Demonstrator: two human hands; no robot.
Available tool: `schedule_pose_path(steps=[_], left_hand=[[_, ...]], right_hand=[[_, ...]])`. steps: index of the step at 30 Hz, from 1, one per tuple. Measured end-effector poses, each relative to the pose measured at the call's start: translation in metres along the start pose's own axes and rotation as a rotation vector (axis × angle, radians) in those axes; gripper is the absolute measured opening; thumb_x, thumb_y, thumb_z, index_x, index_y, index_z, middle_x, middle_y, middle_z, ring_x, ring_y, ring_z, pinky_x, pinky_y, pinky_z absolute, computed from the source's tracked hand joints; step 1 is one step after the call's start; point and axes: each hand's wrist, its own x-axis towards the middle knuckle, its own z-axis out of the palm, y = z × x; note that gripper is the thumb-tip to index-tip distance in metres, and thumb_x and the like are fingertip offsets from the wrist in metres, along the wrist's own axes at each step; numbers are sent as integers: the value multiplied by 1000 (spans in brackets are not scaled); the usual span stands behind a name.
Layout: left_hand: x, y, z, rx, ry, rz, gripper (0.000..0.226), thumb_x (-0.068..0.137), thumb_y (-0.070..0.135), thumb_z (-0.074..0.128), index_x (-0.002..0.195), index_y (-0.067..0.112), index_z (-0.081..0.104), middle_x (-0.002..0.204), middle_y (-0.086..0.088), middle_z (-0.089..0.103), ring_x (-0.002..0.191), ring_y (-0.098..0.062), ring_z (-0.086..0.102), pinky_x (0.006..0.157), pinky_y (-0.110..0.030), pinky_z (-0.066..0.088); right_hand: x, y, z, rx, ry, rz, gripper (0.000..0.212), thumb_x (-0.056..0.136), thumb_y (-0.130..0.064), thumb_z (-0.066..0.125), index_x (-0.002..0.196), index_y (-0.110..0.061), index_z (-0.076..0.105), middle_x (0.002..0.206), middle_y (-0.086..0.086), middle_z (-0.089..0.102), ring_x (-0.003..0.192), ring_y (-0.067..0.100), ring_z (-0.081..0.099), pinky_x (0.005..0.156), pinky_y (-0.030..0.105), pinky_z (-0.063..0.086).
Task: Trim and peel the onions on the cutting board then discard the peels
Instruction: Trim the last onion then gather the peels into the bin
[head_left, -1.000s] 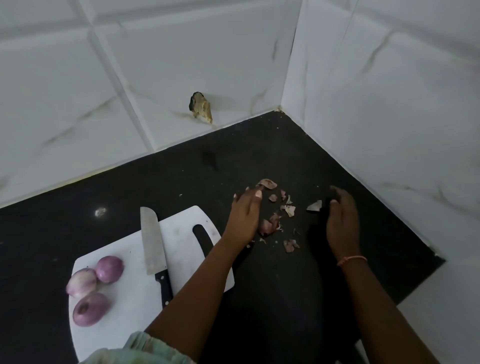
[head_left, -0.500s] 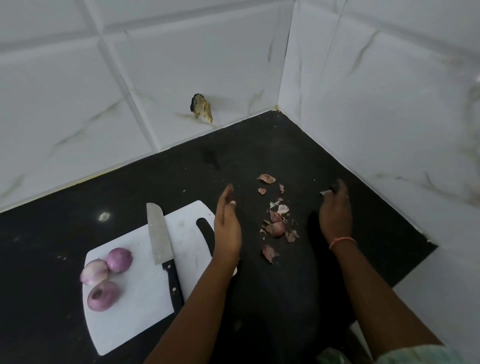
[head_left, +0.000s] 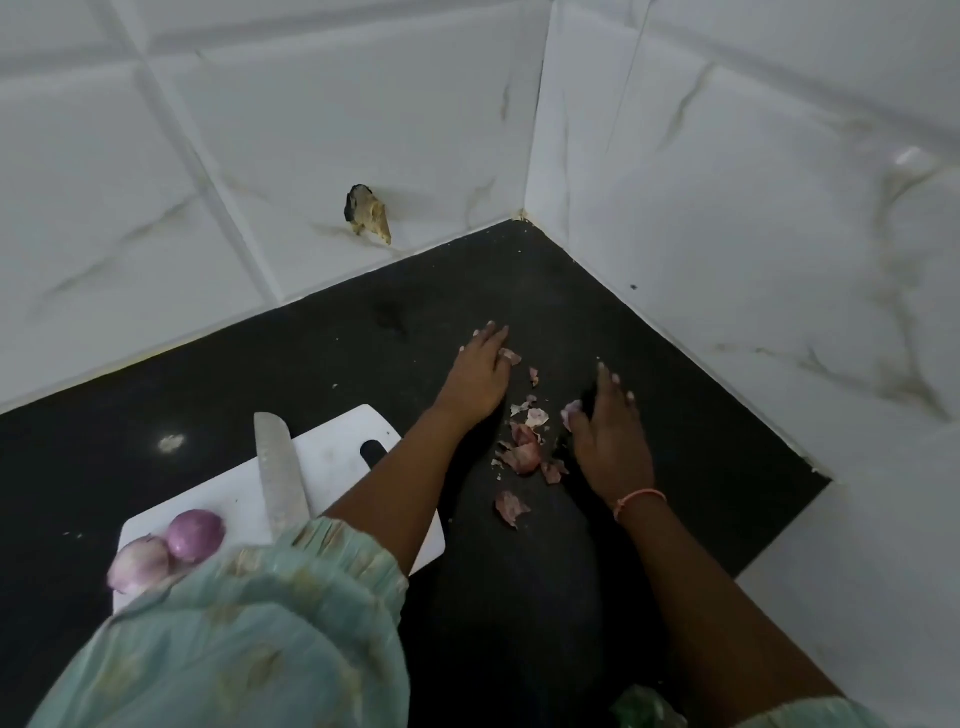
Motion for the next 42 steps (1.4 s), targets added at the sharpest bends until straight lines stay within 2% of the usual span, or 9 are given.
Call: schedule_pose_path(steps=[6, 10, 13, 17, 20, 26, 32, 37, 42], left_hand=[[-33, -5, 3, 1, -187, 183, 43, 103, 18, 36, 140, 13, 57, 153, -6, 47, 144, -13, 38, 121, -29, 18], [-73, -4, -11, -390, -204, 30, 42, 105, 6, 35, 135, 20, 61, 136, 4, 61, 127, -2, 55, 108, -18, 41], [-88, 5, -18, -558, 14, -67, 48, 104, 0, 30, 137, 18, 60, 136, 6, 60, 118, 14, 54, 98, -5, 39], [-100, 3, -2, -741, 288, -211, 45, 105, 15, 32, 131, 32, 65, 136, 15, 60, 124, 8, 52, 105, -13, 39], [-104, -3, 12, -877, 410, -317, 44, 103, 24, 34, 128, 40, 66, 137, 17, 61, 131, -4, 52, 116, -33, 38], [-112, 8, 19, -805, 469, -217, 48, 102, 8, 31, 133, 29, 60, 132, 22, 59, 133, -3, 49, 117, -29, 37], [-114, 4, 27, -638, 437, -117, 56, 89, 16, 33, 140, 14, 57, 144, 4, 56, 136, -4, 47, 117, -28, 35], [-119, 9, 36, -385, 301, -27, 54, 90, 17, 35, 140, 12, 57, 147, -1, 54, 141, -12, 44, 121, -33, 31], [-131, 16, 50, -370, 298, -29, 54, 90, 17, 35, 138, 13, 59, 145, -1, 57, 139, -11, 46, 118, -38, 35]], right_hand=[[-42, 1, -13, 350, -292, -142, 64, 92, -29, 38, 153, -36, 21, 147, -5, 49, 133, 5, 45, 112, 36, 38], [-67, -11, -18, 782, -49, 59, 59, 94, -24, 47, 149, -33, 28, 146, -6, 48, 134, 7, 46, 114, 42, 37], [-84, -19, -10, 365, -88, 97, 100, 74, -61, 72, 151, -43, 12, 160, -13, 19, 146, 5, 20, 119, 38, 24], [-99, -35, 19, -170, -111, -85, 129, 62, -90, 53, 155, -25, -9, 164, 2, -13, 150, 19, -15, 123, 42, 1], [-79, -41, 31, -212, -58, -82, 121, 66, -89, 49, 156, -25, -2, 164, 11, -4, 151, 29, -7, 122, 46, 4], [-17, -46, 43, -257, -98, -236, 71, 88, -67, 36, 152, -39, 23, 160, 14, 19, 147, 35, 16, 121, 46, 13], [-7, -35, 46, -161, -154, -525, 42, 96, -30, 38, 121, -17, 69, 131, 7, 63, 127, 27, 54, 109, 34, 36], [-33, -26, 26, -183, -29, -415, 41, 94, -29, 40, 110, -10, 73, 117, 6, 70, 115, 25, 62, 96, 37, 53], [-74, -19, 14, -340, -161, -367, 49, 95, -26, 37, 140, -11, 50, 143, 21, 48, 136, 38, 42, 115, 47, 27]])
